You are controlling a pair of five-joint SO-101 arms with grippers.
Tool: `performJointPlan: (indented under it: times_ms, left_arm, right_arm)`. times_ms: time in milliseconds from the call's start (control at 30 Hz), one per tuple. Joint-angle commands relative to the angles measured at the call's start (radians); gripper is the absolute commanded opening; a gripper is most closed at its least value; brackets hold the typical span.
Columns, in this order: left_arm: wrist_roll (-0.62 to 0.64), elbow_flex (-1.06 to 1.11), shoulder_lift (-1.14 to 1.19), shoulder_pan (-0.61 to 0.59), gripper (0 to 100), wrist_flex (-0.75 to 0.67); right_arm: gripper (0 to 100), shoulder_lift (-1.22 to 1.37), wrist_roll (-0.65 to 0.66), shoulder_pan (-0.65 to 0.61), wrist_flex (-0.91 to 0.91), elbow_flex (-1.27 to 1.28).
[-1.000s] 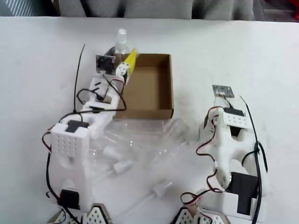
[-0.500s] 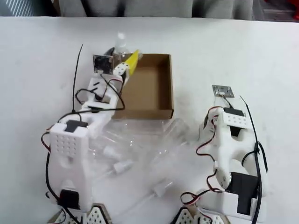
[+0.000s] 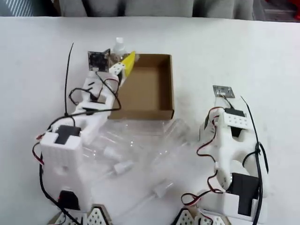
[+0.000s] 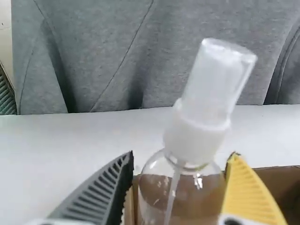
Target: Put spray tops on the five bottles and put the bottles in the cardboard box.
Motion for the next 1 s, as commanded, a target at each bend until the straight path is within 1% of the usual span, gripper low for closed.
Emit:
performJointPlan:
  times_ms: [0,333,433,533,700,967]
  left_arm:
    - [0.003,0.000,-0.079,-0.005,31,0.005]
    - [0.003,0.026,-0.102,-0.015,31,0.008]
    - [0.003,0.094,-0.186,-0.008,31,0.048]
    - [0.002,0.176,-0.315,-0.004,31,0.118]
    - [0.002,0.247,-0.496,-0.010,30,0.341]
    - [0.009,0.250,-0.702,-0.015,30,0.804]
  right_arm:
    - [13.4,-0.028,0.009,0.007,-0.013,-0.005]
    - [13.4,-0.028,0.009,0.007,-0.021,-0.005]
    - [13.4,-0.028,0.015,0.007,-0.021,-0.005]
    - [13.4,-0.028,0.046,0.007,-0.021,-0.005]
    - [13.4,-0.028,0.048,0.007,-0.021,-0.003]
    - [13.4,-0.028,0.048,0.007,-0.022,-0.003]
